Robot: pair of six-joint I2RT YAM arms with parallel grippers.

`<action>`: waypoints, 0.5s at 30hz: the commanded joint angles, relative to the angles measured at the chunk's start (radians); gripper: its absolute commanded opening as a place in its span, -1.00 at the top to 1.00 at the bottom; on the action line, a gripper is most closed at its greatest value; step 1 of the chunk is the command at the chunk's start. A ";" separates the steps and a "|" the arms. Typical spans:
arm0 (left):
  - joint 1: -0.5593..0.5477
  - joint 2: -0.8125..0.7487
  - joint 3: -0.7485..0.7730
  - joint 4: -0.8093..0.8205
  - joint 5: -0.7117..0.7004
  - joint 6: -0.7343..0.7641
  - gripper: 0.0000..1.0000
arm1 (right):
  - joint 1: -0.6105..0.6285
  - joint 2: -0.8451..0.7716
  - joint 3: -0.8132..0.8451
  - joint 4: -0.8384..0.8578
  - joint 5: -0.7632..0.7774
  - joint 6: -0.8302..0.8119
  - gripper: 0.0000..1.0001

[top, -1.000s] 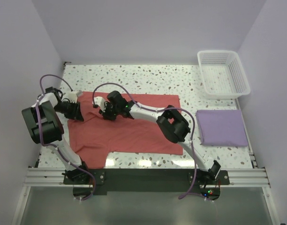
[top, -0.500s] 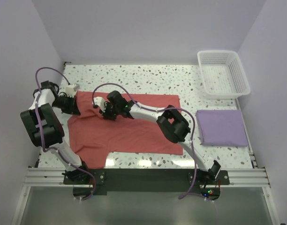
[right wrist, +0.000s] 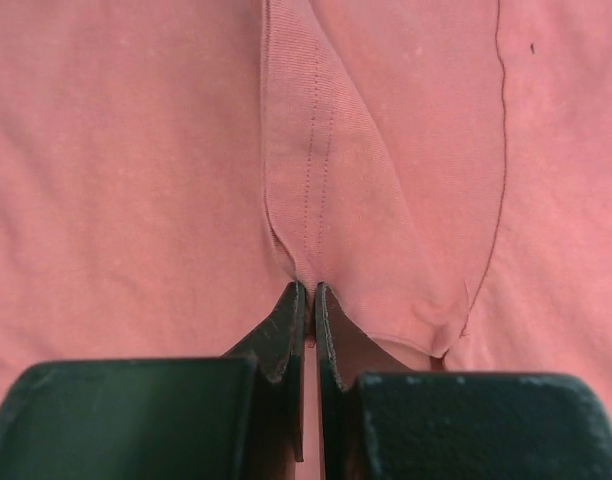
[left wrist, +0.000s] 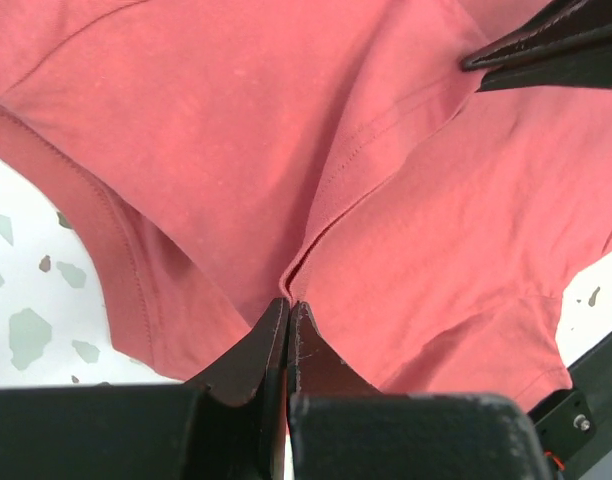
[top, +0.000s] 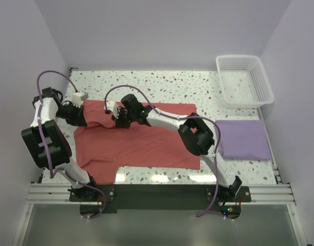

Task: Fold and stack the t-shirts
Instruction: Fold the tshirt

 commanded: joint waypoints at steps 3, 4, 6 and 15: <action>0.000 -0.067 -0.010 -0.060 0.014 0.053 1.00 | -0.005 -0.107 -0.030 0.002 -0.076 -0.030 1.00; -0.001 -0.073 -0.012 -0.070 0.012 0.056 1.00 | -0.005 -0.112 -0.036 0.002 -0.079 -0.032 1.00; 0.000 -0.088 -0.019 -0.077 0.008 0.066 1.00 | -0.005 -0.119 -0.048 -0.004 -0.088 -0.036 1.00; -0.001 -0.116 -0.087 -0.082 -0.023 0.090 1.00 | -0.005 -0.133 -0.085 -0.021 -0.108 -0.048 1.00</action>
